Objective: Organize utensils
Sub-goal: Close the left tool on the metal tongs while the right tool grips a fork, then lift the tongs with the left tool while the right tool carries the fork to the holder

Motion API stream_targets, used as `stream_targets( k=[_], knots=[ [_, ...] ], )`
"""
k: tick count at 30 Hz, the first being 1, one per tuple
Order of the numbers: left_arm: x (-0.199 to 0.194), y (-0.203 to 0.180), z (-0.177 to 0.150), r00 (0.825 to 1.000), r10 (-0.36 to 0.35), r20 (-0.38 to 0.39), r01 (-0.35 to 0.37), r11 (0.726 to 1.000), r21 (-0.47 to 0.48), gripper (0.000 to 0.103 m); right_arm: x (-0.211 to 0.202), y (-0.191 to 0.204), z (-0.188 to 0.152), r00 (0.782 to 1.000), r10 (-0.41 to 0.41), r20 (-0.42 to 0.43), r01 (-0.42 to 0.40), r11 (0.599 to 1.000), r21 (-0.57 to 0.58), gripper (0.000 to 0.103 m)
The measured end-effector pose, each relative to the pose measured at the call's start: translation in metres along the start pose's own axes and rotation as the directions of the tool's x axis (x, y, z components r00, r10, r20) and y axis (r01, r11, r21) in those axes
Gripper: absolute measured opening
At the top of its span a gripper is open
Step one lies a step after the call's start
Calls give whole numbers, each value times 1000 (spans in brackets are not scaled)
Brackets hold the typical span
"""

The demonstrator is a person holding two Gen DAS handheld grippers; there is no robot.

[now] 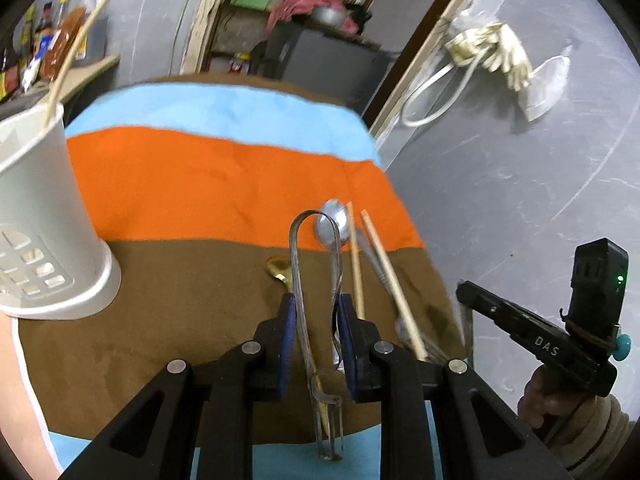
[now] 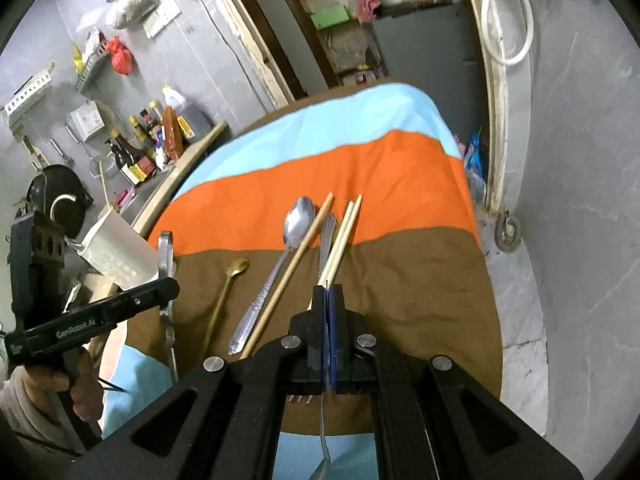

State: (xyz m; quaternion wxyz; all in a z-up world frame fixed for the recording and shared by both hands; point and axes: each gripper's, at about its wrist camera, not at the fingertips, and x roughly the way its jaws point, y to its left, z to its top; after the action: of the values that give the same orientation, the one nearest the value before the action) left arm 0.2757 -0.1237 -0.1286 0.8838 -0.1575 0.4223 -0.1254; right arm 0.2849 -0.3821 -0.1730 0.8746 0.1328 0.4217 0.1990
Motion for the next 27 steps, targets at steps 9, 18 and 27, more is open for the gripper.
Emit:
stream_targets(
  k=[9, 18, 27],
  knots=[
    [-38, -7, 2, 994, -48, 100, 49, 999, -10, 19, -41, 20, 5, 993, -17, 120, 21, 999, -27, 1],
    [-79, -5, 21, 983, -34, 180, 30, 999, 22, 19, -86, 57, 30, 960, 22, 280, -3, 998, -67, 1],
    [-131, 16, 43, 971, 15, 241, -18, 1000, 14, 19, -96, 128, 67, 882, 101, 461, -16, 983, -185, 1]
  ],
)
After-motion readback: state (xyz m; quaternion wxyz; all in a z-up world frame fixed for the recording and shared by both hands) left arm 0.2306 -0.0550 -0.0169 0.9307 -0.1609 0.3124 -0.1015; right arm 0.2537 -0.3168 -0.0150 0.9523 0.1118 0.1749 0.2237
